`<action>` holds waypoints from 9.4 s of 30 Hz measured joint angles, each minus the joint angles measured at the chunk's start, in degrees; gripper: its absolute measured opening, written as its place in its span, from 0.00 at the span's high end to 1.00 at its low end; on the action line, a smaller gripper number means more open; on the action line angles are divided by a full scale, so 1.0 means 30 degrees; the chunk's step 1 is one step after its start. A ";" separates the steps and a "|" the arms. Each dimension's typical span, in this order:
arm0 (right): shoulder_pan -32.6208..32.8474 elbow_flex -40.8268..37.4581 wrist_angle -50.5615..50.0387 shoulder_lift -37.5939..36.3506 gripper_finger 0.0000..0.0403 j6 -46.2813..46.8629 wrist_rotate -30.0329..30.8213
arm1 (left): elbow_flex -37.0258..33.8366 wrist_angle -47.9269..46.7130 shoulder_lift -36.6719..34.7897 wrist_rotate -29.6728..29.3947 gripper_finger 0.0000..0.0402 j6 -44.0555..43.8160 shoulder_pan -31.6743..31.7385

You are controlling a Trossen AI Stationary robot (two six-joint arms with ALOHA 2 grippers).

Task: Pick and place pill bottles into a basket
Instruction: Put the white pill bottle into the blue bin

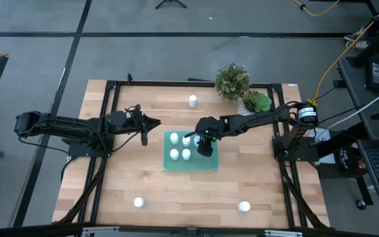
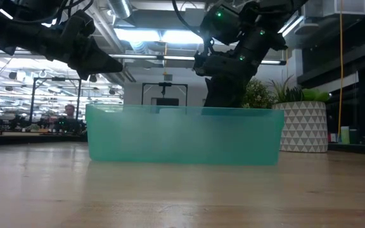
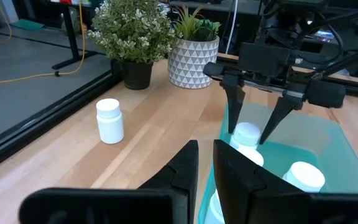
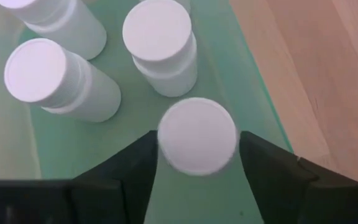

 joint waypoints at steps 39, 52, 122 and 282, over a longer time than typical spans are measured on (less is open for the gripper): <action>0.2128 -0.7250 0.5014 -0.9226 0.70 -0.4678 0.2091 | 0.0000 -0.1417 -0.0005 0.2346 0.89 0.3657 -0.1329; 0.1254 -1.3368 1.2077 -1.1897 0.93 -0.4275 0.2084 | 0.0000 -0.1880 0.0000 0.2339 0.89 0.3665 -0.1362; 0.1086 -1.3595 1.4098 -1.1832 0.96 -0.3032 0.2045 | 2.0531 -2.3151 1.5299 -0.8533 0.88 -1.3741 -2.0094; 0.1071 -1.3588 1.5663 -1.1831 0.96 -0.4965 0.2048 | 2.0363 -2.5150 1.5421 -0.2437 0.61 -1.3335 -1.7574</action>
